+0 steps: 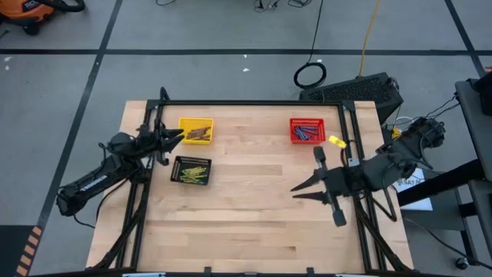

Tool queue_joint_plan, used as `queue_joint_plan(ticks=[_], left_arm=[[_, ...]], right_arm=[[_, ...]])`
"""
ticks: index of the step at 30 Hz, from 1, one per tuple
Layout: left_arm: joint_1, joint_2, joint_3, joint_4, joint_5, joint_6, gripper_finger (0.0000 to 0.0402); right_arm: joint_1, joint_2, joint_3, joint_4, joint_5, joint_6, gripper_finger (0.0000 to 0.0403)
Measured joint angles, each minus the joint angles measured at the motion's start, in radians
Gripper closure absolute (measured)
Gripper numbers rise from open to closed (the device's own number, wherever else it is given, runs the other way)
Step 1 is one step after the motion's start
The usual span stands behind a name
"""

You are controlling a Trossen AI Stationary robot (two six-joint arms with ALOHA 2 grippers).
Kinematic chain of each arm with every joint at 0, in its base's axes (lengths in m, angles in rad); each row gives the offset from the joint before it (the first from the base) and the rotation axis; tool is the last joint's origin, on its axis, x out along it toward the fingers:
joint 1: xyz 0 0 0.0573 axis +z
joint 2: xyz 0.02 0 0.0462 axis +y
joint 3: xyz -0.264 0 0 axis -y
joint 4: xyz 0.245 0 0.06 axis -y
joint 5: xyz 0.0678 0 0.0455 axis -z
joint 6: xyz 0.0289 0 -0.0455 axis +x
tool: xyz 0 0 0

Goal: Sort crayons
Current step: Return to Home Position

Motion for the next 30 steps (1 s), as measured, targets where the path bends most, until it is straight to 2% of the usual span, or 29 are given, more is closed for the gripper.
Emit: queue_joint_plan(ticks=[3,10,15,23,30], left_arm=[[0.000,0.000,-0.021,-0.004,-0.074,0.001,0.0292],[0.000,0.000,-0.030,-0.157,-0.310,0.057,0.0292],[0.000,0.000,-0.029,-0.223,-0.413,0.090,0.0292],[0.000,0.001,-0.028,-0.231,-0.428,0.136,0.0292],[0.000,0.001,-0.028,-0.234,-0.428,0.169,0.0292]], right_arm=[[0.000,-0.041,-0.055,0.007,0.021,0.005,0.0355],[-0.001,-0.214,-0.306,0.092,0.291,0.048,0.0355],[0.002,-0.372,-0.555,0.284,0.312,0.012,0.0355],[0.002,-0.623,-0.952,0.590,0.313,-0.057,0.0355],[0.002,-0.787,-1.195,0.755,0.310,-0.134,0.0355]])
